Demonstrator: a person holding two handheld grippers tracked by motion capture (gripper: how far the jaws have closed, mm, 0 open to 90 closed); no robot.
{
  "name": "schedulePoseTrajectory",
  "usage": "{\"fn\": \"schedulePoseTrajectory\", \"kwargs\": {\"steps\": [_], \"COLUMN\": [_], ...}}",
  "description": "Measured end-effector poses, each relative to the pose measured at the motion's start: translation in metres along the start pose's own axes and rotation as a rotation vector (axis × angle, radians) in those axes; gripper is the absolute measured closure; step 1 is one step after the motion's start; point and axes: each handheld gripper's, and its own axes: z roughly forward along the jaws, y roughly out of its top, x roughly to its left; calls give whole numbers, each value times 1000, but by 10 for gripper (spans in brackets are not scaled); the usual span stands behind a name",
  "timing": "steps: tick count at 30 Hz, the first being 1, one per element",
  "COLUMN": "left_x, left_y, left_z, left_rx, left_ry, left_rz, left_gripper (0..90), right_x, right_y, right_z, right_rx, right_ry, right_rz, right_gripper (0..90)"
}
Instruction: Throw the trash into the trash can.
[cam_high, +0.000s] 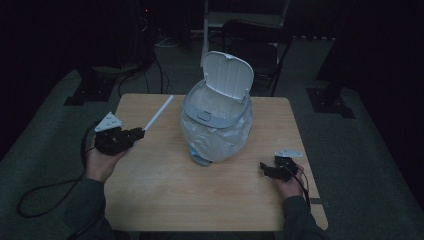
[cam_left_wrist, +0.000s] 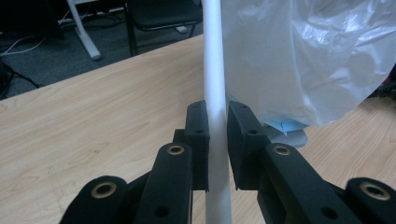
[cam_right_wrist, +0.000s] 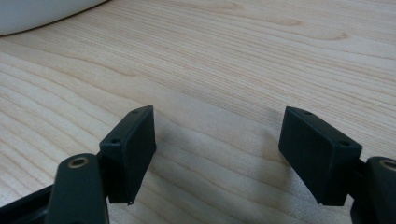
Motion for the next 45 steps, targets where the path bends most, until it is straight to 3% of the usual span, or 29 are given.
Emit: {"fn": "schedulePoseTrajectory", "kwargs": {"steps": [25,45], "left_x": [-9,-14], "left_y": [30,45], "left_z": [-4,-4], "left_rx": [-18,-28], "left_ry": [-19,-58], "left_rz": [71,101], "left_gripper": [802,802], "right_x": [0,0], "right_y": [0,0], "right_z": [0,0], "right_rx": [1,1], "right_ry": [0,0], "right_rz": [1,1], "right_gripper": [262,263]}}
